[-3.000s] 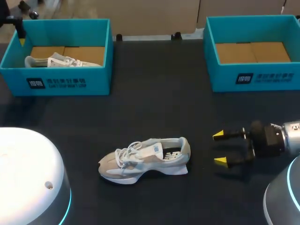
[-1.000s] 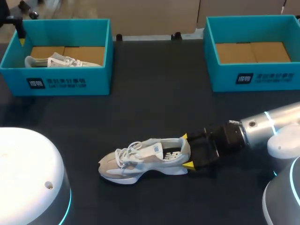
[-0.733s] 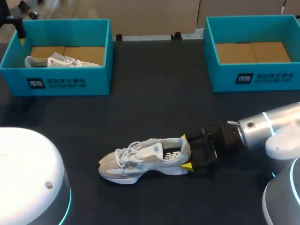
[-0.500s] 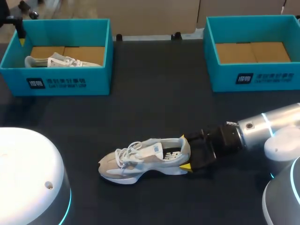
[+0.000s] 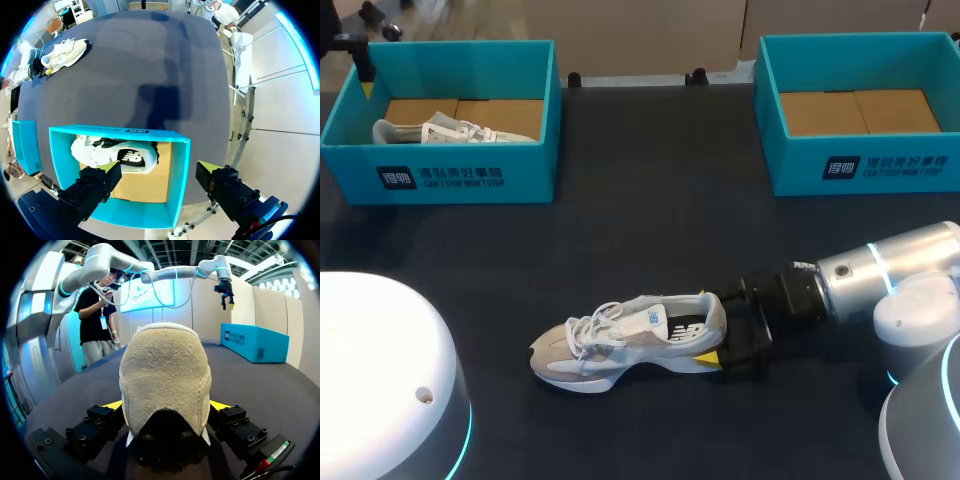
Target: Take the shoe out of the shoebox, open the shoe tongue, remove and reinsert the insole, then place the shoe into the shoebox
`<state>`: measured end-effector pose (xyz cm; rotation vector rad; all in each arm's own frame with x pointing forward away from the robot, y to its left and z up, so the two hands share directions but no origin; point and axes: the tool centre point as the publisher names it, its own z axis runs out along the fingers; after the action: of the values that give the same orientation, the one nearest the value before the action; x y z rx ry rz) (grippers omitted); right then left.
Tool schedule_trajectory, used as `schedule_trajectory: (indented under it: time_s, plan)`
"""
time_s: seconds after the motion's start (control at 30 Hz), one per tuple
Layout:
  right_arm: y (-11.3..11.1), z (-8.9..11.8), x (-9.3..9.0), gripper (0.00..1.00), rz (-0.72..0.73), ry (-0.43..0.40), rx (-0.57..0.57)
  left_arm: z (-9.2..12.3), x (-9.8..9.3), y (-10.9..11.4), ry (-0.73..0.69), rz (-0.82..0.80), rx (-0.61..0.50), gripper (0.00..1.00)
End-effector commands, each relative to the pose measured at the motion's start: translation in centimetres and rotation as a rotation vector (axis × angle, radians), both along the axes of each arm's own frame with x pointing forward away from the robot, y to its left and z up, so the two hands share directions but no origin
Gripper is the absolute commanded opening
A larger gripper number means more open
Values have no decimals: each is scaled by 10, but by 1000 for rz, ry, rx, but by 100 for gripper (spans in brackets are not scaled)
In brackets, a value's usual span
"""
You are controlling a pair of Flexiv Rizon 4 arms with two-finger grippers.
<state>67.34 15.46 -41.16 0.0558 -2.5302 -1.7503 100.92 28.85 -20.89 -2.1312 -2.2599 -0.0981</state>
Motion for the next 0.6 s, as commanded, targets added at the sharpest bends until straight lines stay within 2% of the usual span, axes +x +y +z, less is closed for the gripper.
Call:
schedule_trajectory:
  time_s: [0.03,0.53,0.57,0.6]
  plan:
    - [7,-2,1,100,2,0,-7,0,-2,0,-3,-1,2,100]
    - [14,-3,0,100,6,-15,-2,0,-2,0,-3,-1,2,100]
    - [14,-3,0,79,5,-17,-3,0,-2,0,-3,-1,2,100]
    - [14,-3,0,40,3,-18,-3,0,-2,0,-3,-1,2,100]
